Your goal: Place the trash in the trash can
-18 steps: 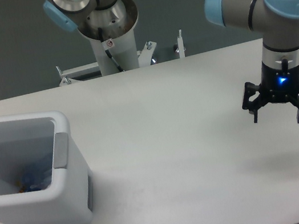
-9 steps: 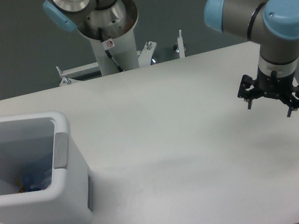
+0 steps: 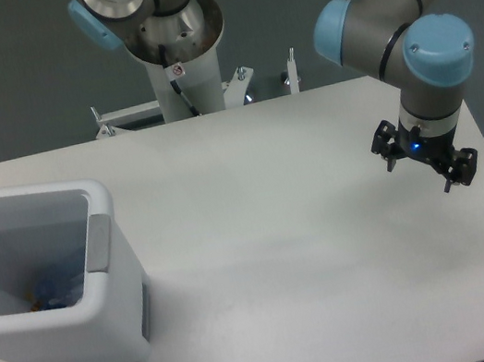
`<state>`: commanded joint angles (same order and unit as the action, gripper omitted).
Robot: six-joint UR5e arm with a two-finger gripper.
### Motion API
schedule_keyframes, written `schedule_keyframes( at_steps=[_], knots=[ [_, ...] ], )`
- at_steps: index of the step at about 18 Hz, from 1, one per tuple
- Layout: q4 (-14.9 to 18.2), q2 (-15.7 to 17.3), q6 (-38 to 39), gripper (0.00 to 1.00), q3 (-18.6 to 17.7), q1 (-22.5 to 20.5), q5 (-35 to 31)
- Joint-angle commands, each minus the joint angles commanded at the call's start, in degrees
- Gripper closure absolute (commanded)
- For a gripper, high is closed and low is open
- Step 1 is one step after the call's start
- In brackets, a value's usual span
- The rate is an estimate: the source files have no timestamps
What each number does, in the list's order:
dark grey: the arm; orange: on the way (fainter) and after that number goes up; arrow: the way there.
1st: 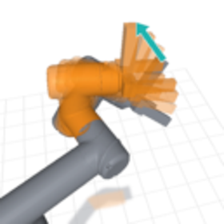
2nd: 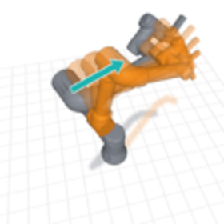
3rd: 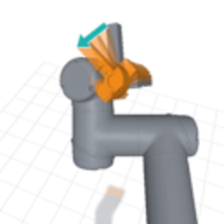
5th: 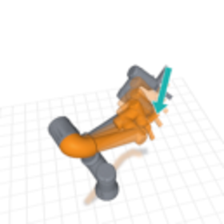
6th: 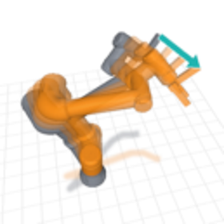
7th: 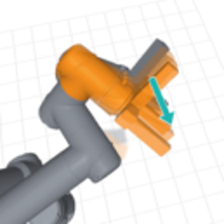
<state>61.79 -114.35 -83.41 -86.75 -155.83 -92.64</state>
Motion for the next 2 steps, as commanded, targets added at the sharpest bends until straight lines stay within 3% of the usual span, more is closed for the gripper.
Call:
schedule_keyframes(
  at_steps=[2],
  knots=[
    [0.0,-0.1,0.1,0.00,0.0,0.0,0.1]
  ],
)
